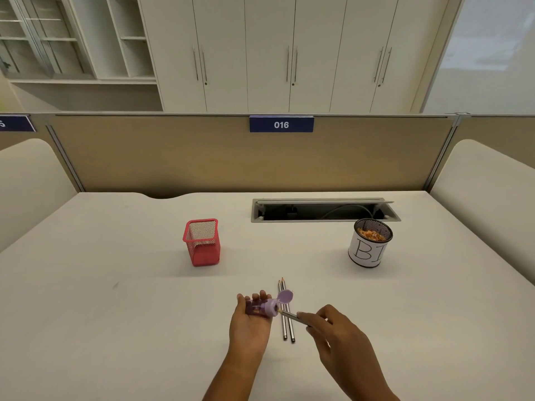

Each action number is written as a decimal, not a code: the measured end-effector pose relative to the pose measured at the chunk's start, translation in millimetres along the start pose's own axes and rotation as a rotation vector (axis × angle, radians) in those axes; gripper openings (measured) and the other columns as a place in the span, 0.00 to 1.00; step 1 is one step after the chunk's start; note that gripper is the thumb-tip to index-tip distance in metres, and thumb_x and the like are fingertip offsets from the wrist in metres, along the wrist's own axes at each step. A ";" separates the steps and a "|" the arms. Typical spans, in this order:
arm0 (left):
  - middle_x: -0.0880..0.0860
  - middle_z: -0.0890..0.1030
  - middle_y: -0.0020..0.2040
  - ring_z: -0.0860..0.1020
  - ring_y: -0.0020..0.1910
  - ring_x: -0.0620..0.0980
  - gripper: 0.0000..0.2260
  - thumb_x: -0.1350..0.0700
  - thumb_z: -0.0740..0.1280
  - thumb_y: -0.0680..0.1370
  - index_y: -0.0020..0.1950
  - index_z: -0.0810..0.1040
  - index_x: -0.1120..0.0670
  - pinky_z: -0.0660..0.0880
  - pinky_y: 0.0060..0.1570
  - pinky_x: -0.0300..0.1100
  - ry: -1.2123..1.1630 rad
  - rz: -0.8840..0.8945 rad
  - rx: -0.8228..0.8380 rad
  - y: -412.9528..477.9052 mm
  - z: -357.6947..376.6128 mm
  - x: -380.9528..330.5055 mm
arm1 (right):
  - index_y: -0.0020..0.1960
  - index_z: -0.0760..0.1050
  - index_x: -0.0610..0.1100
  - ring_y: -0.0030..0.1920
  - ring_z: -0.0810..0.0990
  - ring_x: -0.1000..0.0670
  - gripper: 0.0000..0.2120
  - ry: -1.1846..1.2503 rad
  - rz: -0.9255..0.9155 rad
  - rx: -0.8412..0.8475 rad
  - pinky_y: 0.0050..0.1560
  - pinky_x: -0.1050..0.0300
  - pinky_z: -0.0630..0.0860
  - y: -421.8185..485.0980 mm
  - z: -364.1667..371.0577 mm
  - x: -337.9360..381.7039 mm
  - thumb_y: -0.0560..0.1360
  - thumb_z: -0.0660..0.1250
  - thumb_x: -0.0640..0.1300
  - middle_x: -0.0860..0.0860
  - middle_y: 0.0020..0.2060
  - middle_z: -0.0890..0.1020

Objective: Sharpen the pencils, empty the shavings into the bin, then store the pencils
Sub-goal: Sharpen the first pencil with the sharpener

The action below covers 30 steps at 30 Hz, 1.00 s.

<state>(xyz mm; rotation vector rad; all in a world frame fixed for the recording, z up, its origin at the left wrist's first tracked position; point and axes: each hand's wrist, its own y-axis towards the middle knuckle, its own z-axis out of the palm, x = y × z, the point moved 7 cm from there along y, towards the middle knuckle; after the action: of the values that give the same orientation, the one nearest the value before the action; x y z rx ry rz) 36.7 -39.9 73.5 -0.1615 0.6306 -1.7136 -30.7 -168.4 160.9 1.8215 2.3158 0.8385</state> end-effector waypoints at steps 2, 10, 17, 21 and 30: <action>0.55 0.78 0.25 0.80 0.24 0.50 0.15 0.53 0.55 0.82 0.39 0.69 0.58 0.79 0.30 0.49 -0.002 -0.003 0.011 -0.8 0.5 0.9 | 0.47 0.73 0.57 0.23 0.74 0.56 0.30 -0.004 -0.008 0.000 0.27 0.73 0.55 1.1 -0.8 1.2 0.53 0.82 0.41 0.56 0.29 0.77; 0.53 0.77 0.24 0.79 0.23 0.49 0.14 0.53 0.55 0.82 0.38 0.69 0.57 0.80 0.28 0.42 0.045 0.007 0.003 -10.1 5.9 3.3 | 0.47 0.72 0.56 0.23 0.73 0.54 0.31 -0.064 -0.039 -0.018 0.23 0.68 0.58 5.6 0.5 3.2 0.51 0.82 0.38 0.55 0.28 0.77; 0.51 0.73 0.20 0.74 0.19 0.45 0.17 0.51 0.55 0.81 0.35 0.67 0.55 0.76 0.38 0.42 0.095 0.075 -0.014 -12.4 17.5 2.7 | 0.38 0.83 0.48 0.22 0.73 0.52 0.07 -0.191 -0.155 -0.069 0.17 0.64 0.64 5.3 7.6 9.1 0.60 0.75 0.40 0.54 0.24 0.76; 0.51 0.72 0.23 0.72 0.18 0.44 0.17 0.51 0.56 0.81 0.34 0.66 0.56 0.76 0.23 0.36 0.117 0.071 0.008 -9.5 29.2 1.8 | 0.36 0.81 0.49 0.20 0.71 0.52 0.09 -0.155 -0.030 0.017 0.18 0.64 0.59 14.9 9.0 5.5 0.69 0.62 0.43 0.53 0.22 0.73; 0.50 0.69 0.20 0.70 0.18 0.44 0.18 0.52 0.55 0.81 0.33 0.64 0.57 0.78 0.25 0.56 0.230 0.049 0.138 -7.0 42.7 3.0 | 0.38 0.76 0.40 0.16 0.56 0.58 0.15 1.444 1.184 0.785 0.14 0.70 0.51 -12.5 46.5 -12.0 0.79 0.56 0.42 0.53 0.19 0.62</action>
<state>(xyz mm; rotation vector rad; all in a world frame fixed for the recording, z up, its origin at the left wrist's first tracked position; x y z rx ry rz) 48.6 -55.6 112.2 0.1494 0.6757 -1.7349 -20.3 -164.2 112.6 4.0900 1.6699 2.0969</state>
